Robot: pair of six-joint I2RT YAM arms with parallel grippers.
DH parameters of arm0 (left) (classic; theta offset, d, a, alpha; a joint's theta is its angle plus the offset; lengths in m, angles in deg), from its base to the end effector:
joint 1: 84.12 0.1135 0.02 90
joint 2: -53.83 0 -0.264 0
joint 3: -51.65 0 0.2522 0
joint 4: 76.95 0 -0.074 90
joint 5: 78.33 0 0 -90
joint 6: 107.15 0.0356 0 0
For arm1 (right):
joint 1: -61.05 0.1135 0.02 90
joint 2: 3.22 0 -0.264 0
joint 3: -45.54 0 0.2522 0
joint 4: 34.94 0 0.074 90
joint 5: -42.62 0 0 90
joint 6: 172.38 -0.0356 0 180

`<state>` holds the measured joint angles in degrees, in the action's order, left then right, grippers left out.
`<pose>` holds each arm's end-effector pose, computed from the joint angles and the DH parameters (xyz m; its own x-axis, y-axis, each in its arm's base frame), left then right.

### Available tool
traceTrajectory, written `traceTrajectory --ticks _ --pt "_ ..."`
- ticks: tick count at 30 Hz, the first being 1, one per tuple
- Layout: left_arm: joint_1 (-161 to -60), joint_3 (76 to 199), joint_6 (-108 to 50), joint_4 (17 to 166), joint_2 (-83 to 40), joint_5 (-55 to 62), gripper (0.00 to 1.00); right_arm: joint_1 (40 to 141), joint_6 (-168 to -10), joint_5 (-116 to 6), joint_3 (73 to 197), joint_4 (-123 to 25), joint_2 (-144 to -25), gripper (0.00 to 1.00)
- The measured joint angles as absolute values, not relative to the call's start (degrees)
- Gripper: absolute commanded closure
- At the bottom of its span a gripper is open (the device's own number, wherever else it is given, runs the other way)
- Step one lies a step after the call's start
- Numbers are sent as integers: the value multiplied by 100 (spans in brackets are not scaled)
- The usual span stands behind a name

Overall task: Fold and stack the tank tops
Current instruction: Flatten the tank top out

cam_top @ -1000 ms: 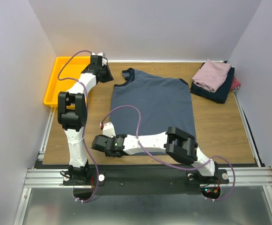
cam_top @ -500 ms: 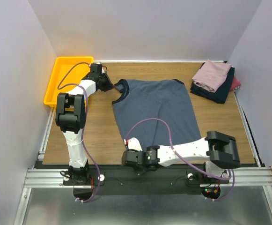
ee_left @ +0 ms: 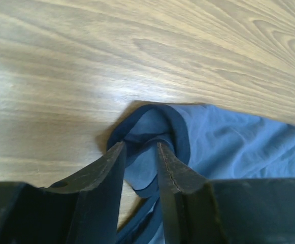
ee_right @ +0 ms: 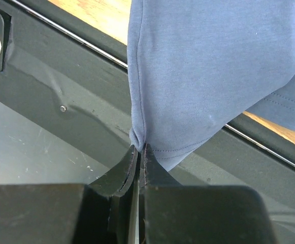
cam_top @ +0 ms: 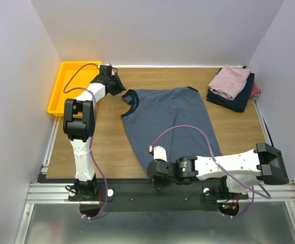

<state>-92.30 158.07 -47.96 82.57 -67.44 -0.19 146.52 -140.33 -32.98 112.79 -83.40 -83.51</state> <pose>0.4836 -0.0769 0.2116 -0.6479 -0.4133 -0.6398 -0.0310 0.8536 -0.5199 0.0304 0.2714 0.2215 -0.8473 -0.2998 -0.4385 -0.4486 0.8459 0.2885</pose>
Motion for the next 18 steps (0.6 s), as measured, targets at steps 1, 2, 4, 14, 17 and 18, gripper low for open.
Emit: traceTrajectory --ticks 1,2,4,14,17,18 --pt "-9230 15801 -4820 8209 -6744 9 55 14652 -14064 -3296 11279 -8351 -8351 100" --pt "-9230 15801 -4839 8161 -6744 29 55 14652 -14077 -3294 11279 -8353 -8351 100" --pt "-9230 15731 -4975 8093 -6740 70 53 14652 -14112 -3294 11275 -8384 -8351 100" --pt "-9226 14706 -6321 8410 -6453 -8 49 14652 -14280 -3279 11004 -8437 -8351 99" --pt "-9226 14638 -6643 8545 -6394 -43 52 14652 -14335 -3272 10999 -8434 -8347 100" --pt "-9226 14638 -6712 8589 -6392 -43 53 14652 -14353 -3268 10995 -8434 -8343 100"
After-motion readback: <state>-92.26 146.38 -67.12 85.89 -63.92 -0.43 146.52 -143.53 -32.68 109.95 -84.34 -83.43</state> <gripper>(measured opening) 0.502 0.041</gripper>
